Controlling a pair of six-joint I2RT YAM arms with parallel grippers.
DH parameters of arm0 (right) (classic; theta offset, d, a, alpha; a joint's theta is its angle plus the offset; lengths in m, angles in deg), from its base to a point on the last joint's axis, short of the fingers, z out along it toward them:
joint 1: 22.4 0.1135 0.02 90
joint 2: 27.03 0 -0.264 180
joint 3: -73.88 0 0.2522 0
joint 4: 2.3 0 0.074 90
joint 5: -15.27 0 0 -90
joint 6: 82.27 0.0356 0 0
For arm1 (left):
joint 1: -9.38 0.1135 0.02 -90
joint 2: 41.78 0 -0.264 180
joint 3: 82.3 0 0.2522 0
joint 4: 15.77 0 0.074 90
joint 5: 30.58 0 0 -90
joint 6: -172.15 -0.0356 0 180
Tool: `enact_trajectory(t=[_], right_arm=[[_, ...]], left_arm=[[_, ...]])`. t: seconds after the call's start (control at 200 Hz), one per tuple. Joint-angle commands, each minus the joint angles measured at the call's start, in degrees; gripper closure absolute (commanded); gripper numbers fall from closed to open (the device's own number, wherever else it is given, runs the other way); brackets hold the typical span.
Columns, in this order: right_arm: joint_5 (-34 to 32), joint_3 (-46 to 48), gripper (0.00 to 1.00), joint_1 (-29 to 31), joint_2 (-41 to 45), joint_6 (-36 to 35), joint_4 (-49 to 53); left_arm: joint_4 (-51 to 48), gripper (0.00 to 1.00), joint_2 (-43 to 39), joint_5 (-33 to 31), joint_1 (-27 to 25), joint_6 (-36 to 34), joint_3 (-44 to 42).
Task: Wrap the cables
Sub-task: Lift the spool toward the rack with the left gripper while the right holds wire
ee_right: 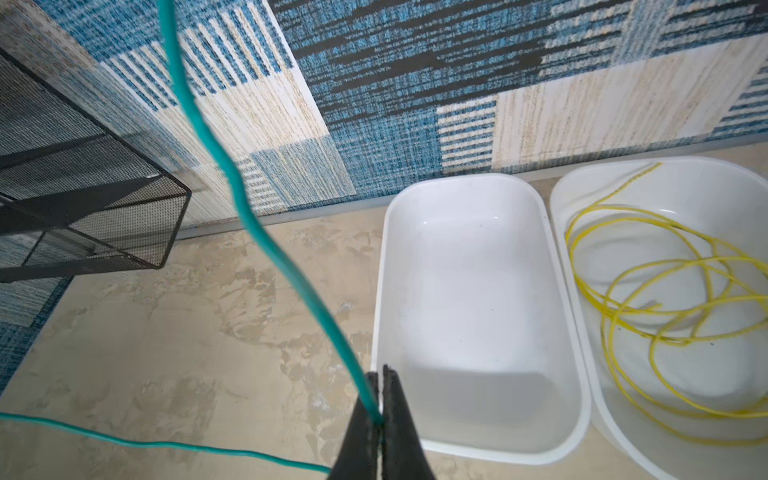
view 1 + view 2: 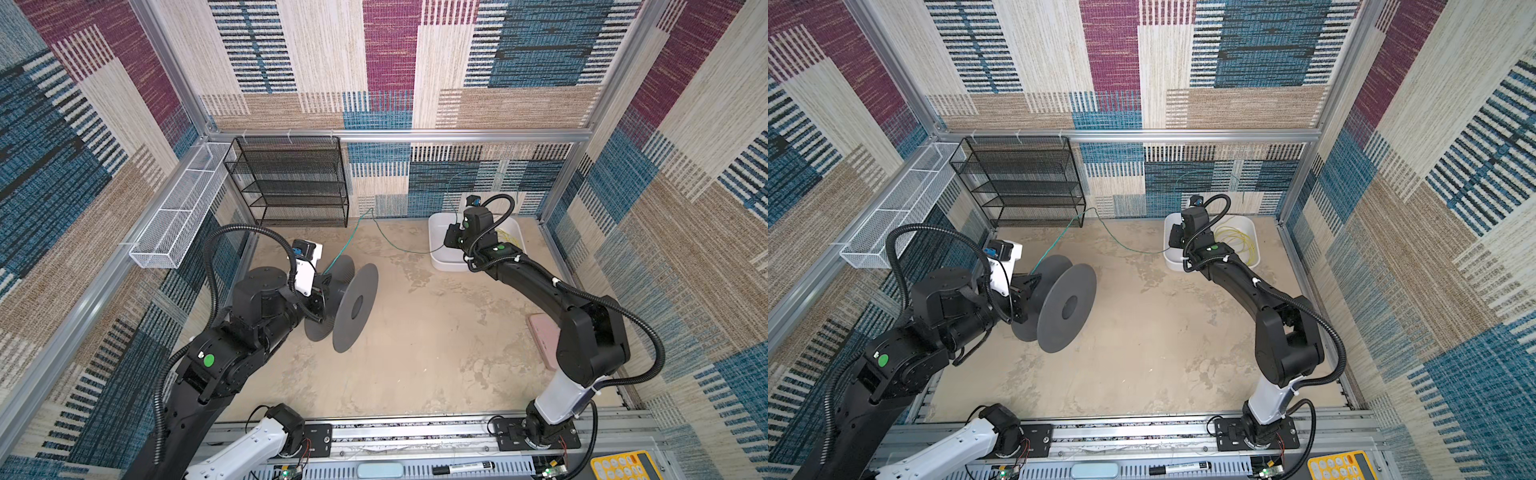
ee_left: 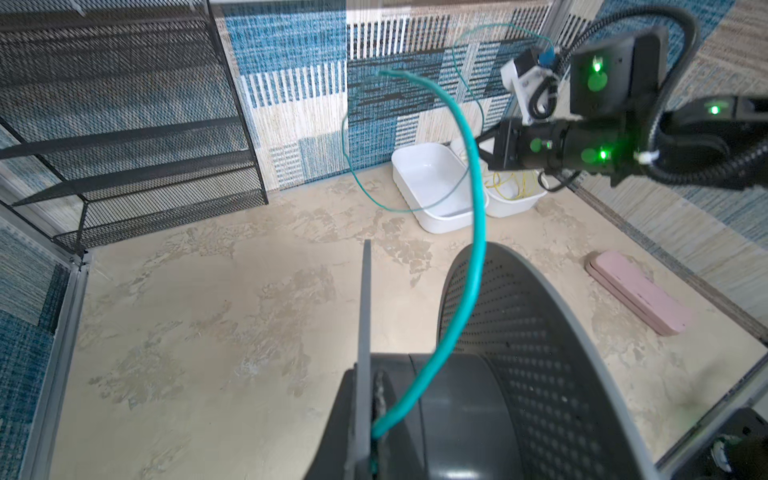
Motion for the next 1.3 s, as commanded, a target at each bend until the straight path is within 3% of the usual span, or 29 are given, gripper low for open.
enact_trajectory(t=[0.0,0.13,0.25,0.446,0.581,0.786,0.987,1.292], right_arm=[[-1.87,4.65,1.00,0.01,2.72,-0.09,-2.61],[0.08,13.19,1.00,0.74,7.05,2.27,-4.75],[0.22,19.06,1.00,5.82,9.54,3.77,-5.08],[-1.22,23.30,1.00,16.07,11.07,7.38,-4.62],[-1.03,24.98,1.00,17.67,11.78,8.24,-4.76],[-2.38,26.54,1.00,21.70,17.07,8.36,-1.62],[-5.19,26.48,1.00,29.75,22.90,10.85,3.65],[-12.67,16.36,1.00,41.77,31.02,12.22,14.50]], left_arm=[[3.79,1.00,2.92,3.58,2.77,-0.95,4.82],[5.05,1.00,7.66,4.91,8.23,1.75,10.40],[8.87,1.00,12.40,5.37,11.87,6.93,13.93],[15.73,1.00,18.62,9.10,13.56,13.14,16.90],[16.72,1.00,20.10,10.72,13.95,13.68,18.60],[18.53,1.00,21.81,-1.91,15.05,13.27,19.59],[27.20,1.00,25.42,-13.16,15.14,14.33,17.78],[31.95,1.00,31.80,-21.37,15.05,14.94,16.76]])
